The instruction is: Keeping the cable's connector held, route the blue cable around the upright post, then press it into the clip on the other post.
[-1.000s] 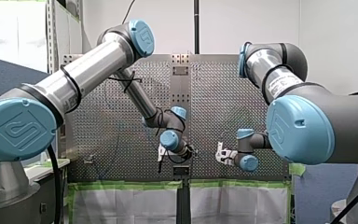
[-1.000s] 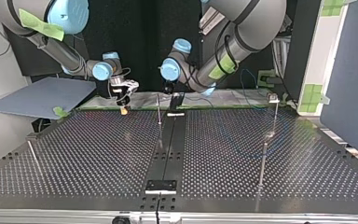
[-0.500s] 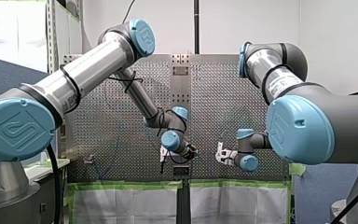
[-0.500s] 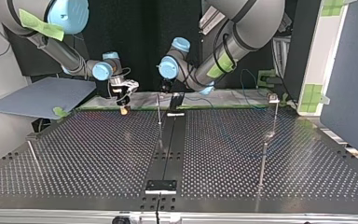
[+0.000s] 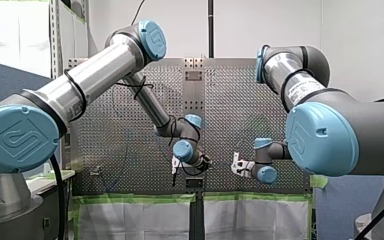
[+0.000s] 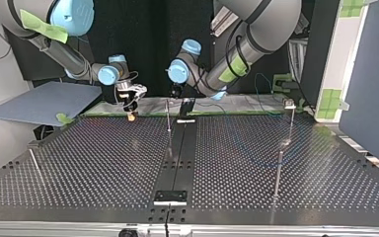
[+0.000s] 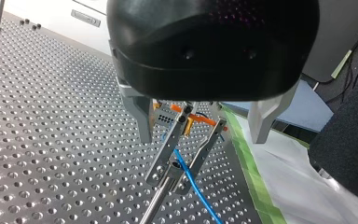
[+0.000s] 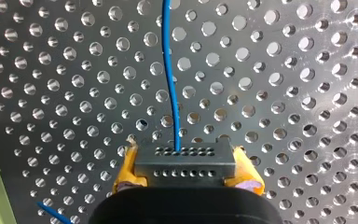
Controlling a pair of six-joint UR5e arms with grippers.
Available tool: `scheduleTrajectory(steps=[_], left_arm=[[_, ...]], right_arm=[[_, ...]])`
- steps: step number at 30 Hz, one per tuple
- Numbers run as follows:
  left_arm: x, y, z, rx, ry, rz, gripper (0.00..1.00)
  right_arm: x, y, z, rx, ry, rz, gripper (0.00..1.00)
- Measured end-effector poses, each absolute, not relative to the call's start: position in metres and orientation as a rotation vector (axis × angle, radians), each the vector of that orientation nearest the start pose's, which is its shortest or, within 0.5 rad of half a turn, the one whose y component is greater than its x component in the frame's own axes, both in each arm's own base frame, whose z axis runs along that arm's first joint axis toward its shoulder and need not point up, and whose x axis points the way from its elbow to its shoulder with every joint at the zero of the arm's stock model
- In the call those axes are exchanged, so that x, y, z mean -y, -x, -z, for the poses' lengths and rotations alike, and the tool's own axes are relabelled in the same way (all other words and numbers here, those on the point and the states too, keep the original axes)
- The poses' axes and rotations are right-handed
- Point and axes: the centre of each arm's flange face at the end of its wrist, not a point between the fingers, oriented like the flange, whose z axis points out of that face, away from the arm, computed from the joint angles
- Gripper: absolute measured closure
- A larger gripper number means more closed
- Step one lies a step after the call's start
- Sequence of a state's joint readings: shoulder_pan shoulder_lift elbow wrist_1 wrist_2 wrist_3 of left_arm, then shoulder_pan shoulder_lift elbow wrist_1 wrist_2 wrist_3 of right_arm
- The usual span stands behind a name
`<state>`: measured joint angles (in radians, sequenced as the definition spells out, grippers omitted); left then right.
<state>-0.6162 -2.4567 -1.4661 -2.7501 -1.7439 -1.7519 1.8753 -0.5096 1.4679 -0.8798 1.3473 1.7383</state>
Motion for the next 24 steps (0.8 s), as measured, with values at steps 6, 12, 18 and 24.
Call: scheduleTrajectory(steps=[6, 12, 18, 24], left_arm=[[0.476, -0.472, -0.026, -1.946, -0.313, 0.355, 0.00], [0.478, -0.471, -0.026, -1.944, -0.315, 0.356, 0.00], [0.476, -0.465, -0.032, -1.934, -0.314, 0.369, 0.00], [0.472, -0.454, -0.046, -1.911, -0.310, 0.386, 0.00]], right_arm=[[0.608, -0.353, 0.058, 1.133, -1.605, -1.653, 1.00], [0.608, -0.352, 0.058, 1.136, -1.602, -1.652, 1.00], [0.609, -0.351, 0.058, 1.136, -1.601, -1.650, 1.00], [0.609, -0.350, 0.058, 1.136, -1.602, -1.650, 1.00]])
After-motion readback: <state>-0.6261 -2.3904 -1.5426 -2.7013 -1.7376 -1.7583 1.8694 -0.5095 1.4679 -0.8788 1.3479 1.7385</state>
